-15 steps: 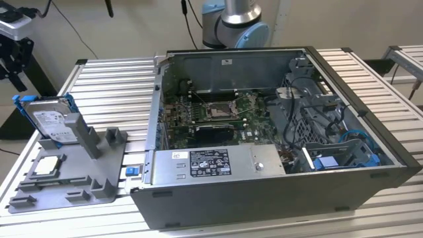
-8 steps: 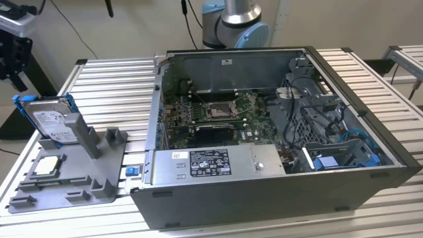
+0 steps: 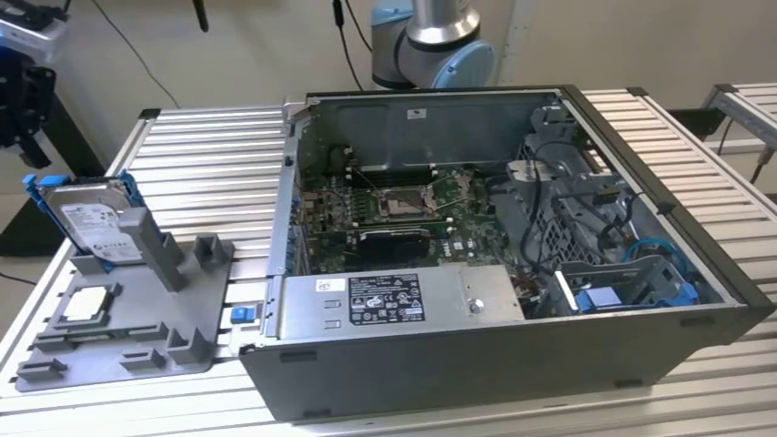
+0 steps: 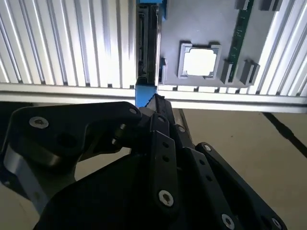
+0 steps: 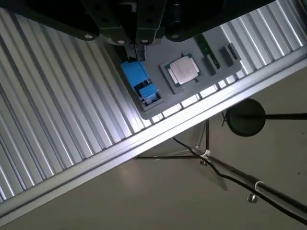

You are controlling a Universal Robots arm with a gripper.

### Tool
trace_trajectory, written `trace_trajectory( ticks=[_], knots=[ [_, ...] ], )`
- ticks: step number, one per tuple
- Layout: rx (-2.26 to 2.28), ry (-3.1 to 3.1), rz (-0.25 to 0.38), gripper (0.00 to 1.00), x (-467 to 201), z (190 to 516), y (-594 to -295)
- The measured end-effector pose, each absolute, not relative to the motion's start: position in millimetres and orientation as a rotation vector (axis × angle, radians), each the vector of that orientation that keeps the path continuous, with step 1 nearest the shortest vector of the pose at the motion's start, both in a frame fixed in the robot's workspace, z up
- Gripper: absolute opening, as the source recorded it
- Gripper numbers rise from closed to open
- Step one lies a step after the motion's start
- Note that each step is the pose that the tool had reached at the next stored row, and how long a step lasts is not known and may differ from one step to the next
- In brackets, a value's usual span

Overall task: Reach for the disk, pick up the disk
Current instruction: 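Pick up the disk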

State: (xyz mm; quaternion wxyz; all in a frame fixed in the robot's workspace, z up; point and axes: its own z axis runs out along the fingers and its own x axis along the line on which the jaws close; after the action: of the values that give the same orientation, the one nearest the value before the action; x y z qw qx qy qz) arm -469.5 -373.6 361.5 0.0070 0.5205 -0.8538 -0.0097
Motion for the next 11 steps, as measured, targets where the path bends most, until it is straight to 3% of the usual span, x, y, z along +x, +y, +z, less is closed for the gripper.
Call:
trace_trajectory(
  ticks=[11],
  knots=[
    [1.885,-2.493,-0.028,0.0,-469.5,361.6,-373.6]
  ],
)
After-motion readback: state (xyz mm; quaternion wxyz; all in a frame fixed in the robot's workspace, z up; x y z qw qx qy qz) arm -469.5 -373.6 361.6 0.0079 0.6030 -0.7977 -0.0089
